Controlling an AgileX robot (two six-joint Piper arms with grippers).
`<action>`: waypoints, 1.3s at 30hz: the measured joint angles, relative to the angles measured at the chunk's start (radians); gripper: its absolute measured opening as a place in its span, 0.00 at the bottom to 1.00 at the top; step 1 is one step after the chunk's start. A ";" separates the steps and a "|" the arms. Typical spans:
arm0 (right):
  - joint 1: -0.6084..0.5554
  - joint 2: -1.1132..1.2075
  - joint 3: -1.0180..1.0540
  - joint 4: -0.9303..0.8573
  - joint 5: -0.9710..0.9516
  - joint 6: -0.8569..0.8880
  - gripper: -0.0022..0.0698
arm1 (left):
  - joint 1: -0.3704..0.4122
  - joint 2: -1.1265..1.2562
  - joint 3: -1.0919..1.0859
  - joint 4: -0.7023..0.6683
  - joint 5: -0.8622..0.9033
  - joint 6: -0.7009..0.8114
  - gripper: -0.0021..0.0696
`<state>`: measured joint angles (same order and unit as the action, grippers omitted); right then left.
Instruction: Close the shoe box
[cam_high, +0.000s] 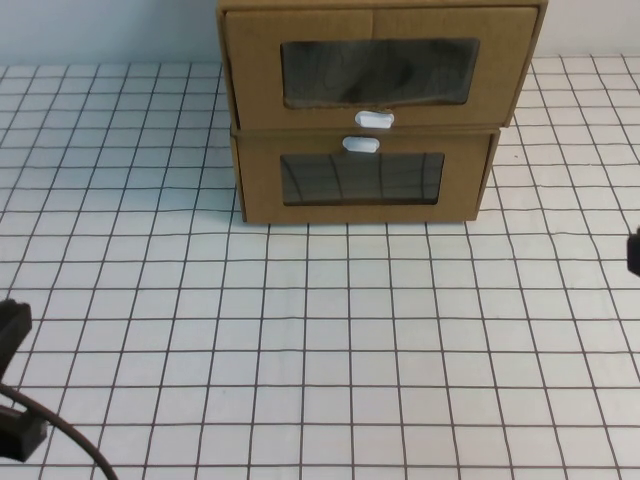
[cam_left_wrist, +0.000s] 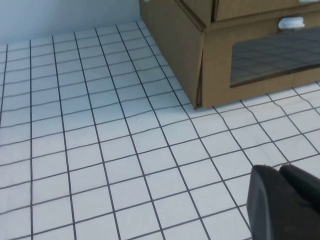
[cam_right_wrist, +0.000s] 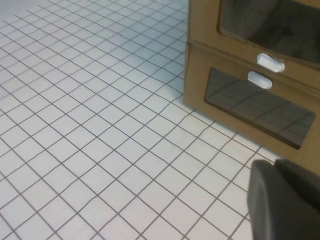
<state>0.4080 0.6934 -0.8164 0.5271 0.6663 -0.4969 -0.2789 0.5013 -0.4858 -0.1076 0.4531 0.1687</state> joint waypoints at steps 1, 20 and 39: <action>0.000 -0.010 0.000 0.000 0.007 0.000 0.01 | 0.000 0.000 0.011 0.000 -0.003 0.000 0.03; 0.000 -0.021 0.000 -0.012 0.098 0.002 0.01 | 0.000 0.000 0.063 0.000 0.045 -0.003 0.03; -0.047 -0.324 0.477 -0.332 -0.527 0.161 0.01 | 0.000 0.000 0.063 0.000 0.047 -0.003 0.03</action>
<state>0.3610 0.3697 -0.3391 0.1953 0.1393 -0.3354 -0.2789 0.5013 -0.4224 -0.1076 0.5000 0.1653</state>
